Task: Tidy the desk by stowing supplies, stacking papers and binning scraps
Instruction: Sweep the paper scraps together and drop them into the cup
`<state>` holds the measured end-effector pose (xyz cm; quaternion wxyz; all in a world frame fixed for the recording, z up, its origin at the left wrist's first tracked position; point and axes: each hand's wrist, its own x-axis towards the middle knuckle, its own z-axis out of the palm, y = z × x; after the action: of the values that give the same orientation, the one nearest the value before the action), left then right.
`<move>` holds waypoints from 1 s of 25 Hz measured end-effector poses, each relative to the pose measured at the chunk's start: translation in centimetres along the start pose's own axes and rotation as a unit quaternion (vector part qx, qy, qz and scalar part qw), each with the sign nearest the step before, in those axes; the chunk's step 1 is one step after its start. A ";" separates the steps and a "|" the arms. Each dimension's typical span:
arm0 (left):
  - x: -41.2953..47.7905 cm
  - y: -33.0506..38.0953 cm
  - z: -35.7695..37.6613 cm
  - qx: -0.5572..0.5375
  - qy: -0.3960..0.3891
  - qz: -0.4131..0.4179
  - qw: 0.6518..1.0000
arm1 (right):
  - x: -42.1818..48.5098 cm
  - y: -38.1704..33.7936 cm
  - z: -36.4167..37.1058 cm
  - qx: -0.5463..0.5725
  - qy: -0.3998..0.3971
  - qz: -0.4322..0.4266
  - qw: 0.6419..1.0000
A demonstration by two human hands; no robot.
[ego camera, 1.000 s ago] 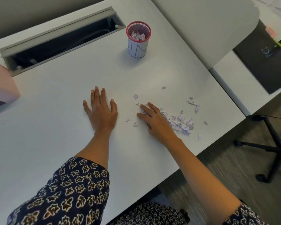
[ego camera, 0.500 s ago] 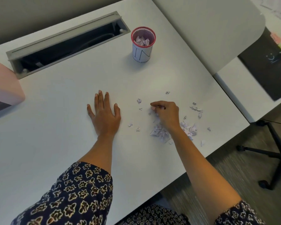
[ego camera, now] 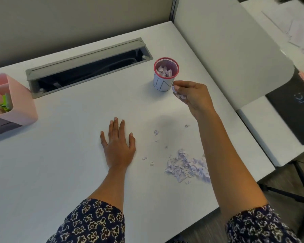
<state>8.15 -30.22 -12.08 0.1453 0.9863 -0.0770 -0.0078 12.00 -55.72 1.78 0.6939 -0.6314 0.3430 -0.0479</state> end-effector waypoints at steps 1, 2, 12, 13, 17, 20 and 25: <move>0.0 0.0 0.0 0.000 -0.001 0.000 1.000 | 1.4 -1.2 0.6 -0.029 0.007 -0.020 0.999; 0.1 0.0 0.0 0.001 -0.002 -0.002 1.000 | 2.9 -2.2 1.3 -0.057 0.013 -0.040 0.997; 0.3 0.2 -0.1 0.014 -0.008 -0.013 1.000 | 8.9 -5.2 6.5 -0.349 0.054 -0.117 0.928; 0.4 0.2 -0.1 0.013 -0.009 -0.013 1.000 | 8.9 -5.1 6.5 -0.339 0.057 -0.116 0.932; 0.4 0.1 -0.1 0.015 -0.010 -0.013 1.000 | 8.3 -5.0 6.0 -0.271 0.108 -0.153 0.944; 0.4 0.0 -0.1 0.014 -0.013 -0.014 1.000 | 6.9 -4.1 5.4 -0.194 0.145 -0.200 0.949; 0.3 0.0 0.0 0.005 -0.012 -0.009 1.000 | 3.6 1.9 1.9 -0.240 0.179 -0.150 0.942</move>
<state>8.45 -30.31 -12.06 0.1398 0.9875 -0.0696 -0.0207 15.07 -55.49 -1.49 0.4338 -0.8044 0.3641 -0.1793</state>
